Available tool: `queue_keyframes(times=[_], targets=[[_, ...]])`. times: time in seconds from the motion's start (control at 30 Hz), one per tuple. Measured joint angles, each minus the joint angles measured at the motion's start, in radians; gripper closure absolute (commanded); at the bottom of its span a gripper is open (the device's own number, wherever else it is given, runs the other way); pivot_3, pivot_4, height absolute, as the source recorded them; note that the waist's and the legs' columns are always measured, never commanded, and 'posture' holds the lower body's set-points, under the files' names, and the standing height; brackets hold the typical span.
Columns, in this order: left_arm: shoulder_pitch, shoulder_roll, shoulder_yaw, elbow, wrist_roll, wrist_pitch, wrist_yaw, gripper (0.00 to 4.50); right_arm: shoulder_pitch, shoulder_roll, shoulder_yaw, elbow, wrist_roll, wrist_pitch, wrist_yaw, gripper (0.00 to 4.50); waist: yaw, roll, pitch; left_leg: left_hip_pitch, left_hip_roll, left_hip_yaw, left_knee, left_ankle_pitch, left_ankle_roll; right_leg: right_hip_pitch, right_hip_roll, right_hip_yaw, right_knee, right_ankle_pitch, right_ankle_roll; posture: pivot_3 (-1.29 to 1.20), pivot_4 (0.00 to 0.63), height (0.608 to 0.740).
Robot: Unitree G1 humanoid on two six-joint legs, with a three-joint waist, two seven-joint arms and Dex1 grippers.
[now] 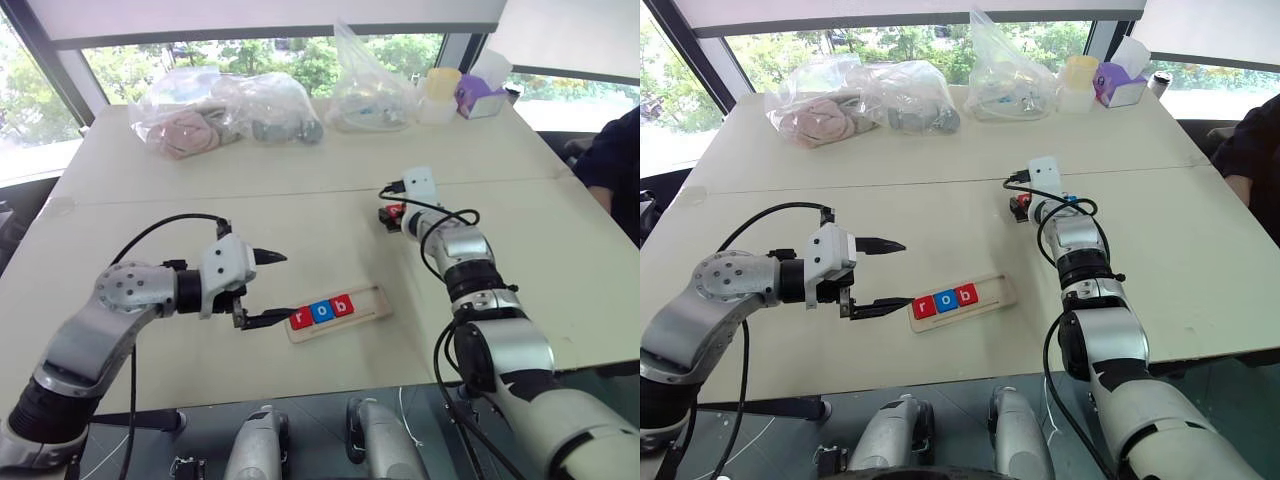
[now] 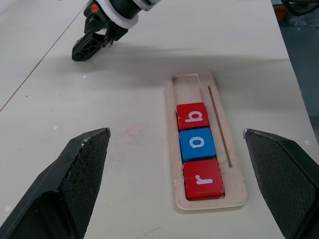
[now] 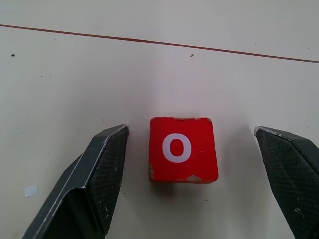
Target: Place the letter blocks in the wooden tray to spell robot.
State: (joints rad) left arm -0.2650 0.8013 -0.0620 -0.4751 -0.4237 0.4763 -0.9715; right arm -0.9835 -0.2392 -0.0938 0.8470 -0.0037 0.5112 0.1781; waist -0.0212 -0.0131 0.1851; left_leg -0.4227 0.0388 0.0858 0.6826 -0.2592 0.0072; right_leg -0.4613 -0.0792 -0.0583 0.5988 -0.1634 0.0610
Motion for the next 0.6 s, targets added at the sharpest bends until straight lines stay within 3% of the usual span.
queue_keyframes(times=[0.17, 0.23, 0.37, 0.6], targets=[[0.007, 0.000, 0.000, 0.000, 0.000, 0.000, 0.012, 0.00, -0.002, 0.014, 0.009, 0.003, 0.008, -0.001, 0.009, 3.30, 0.001, 0.000, 0.000, 0.000, 0.000, 0.000, 0.000, 0.000, 0.000, 0.000, 0.000, 0.000, 0.000, 0.000, 0.000, 0.00, 0.150, 0.740], [0.010, 0.000, 0.000, -0.001, 0.000, 0.000, 0.013, 0.00, -0.001, 0.014, 0.009, -0.006, 0.009, 0.013, 0.009, 3.30, 0.002, 0.000, 0.000, 0.000, 0.000, 0.000, 0.000, 0.000, 0.000, 0.001, 0.000, 0.000, 0.000, 0.000, -0.001, 0.00, 0.150, 0.740], [0.009, -0.001, -0.001, -0.002, 0.000, 0.000, 0.014, 0.00, 0.088, 0.004, 0.013, -0.218, 0.021, 0.152, 0.023, 3.30, 0.006, 0.000, 0.000, -0.001, 0.000, -0.002, 0.000, 0.000, 0.000, 0.000, 0.000, 0.000, 0.000, 0.000, 0.000, 0.00, 0.150, 0.740], [0.007, -0.004, -0.006, -0.002, 0.000, -0.002, 0.011, 0.00, 0.516, -0.091, -0.003, -1.070, 0.076, 0.605, 0.064, 3.30, 0.011, 0.001, 0.000, -0.003, -0.001, -0.004, -0.001, 0.000, 0.000, -0.002, -0.002, -0.001, -0.001, -0.002, 0.002, 0.00, 0.150, 0.740]])
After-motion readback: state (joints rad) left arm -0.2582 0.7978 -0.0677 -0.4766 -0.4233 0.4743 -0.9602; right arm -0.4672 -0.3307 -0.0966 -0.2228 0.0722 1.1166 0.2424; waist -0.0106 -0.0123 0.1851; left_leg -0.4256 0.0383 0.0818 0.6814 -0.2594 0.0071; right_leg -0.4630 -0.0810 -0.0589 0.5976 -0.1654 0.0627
